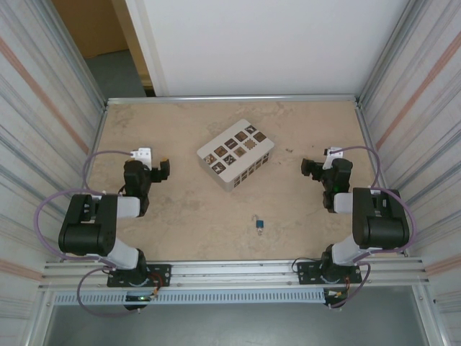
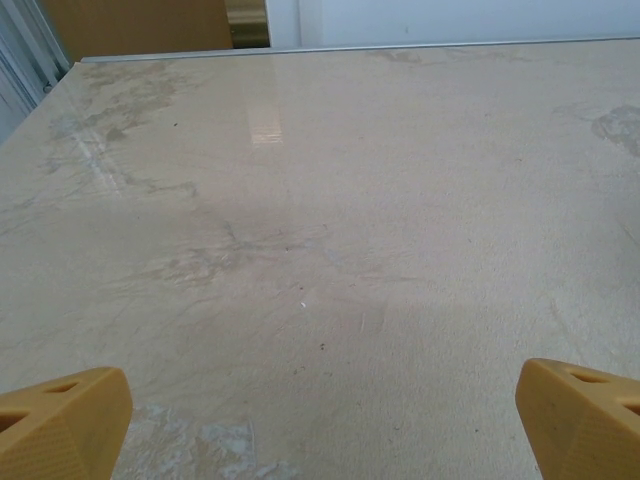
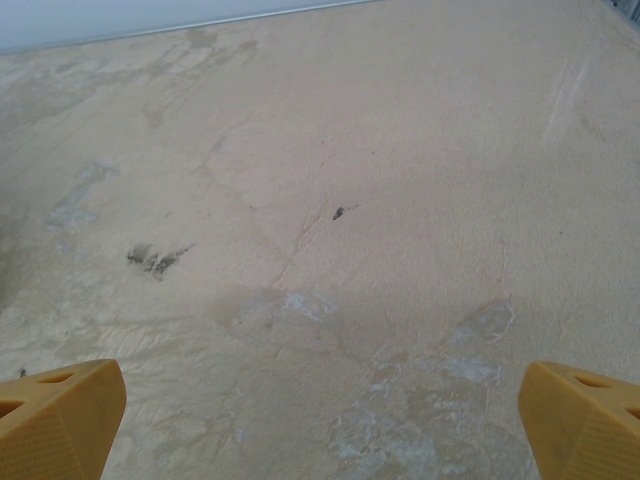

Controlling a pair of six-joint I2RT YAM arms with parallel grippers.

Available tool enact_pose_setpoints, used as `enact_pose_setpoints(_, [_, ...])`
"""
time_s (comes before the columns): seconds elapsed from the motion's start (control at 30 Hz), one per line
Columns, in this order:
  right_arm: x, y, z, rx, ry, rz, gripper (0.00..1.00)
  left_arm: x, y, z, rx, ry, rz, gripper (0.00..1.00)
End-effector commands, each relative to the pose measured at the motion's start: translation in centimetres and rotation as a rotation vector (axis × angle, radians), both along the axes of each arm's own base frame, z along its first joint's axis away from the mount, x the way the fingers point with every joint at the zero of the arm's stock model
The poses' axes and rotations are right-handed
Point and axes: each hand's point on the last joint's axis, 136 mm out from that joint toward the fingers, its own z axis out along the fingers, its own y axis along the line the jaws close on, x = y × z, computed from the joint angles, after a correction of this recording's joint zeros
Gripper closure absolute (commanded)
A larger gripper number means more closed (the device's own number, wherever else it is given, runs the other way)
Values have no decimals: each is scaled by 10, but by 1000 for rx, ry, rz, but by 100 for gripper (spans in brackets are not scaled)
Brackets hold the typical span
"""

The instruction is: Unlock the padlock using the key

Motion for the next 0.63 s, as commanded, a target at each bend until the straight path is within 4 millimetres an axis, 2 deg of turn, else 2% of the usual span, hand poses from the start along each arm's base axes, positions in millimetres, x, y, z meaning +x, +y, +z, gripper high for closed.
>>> enact_pose_setpoints(0.0, [4,0,3,-14,-4,-4,1,1,5,0,15,4,16,1])
enact_pose_setpoints(0.6, [4,0,2,-19,1,-7,1,0,5,0,14,5,17,1])
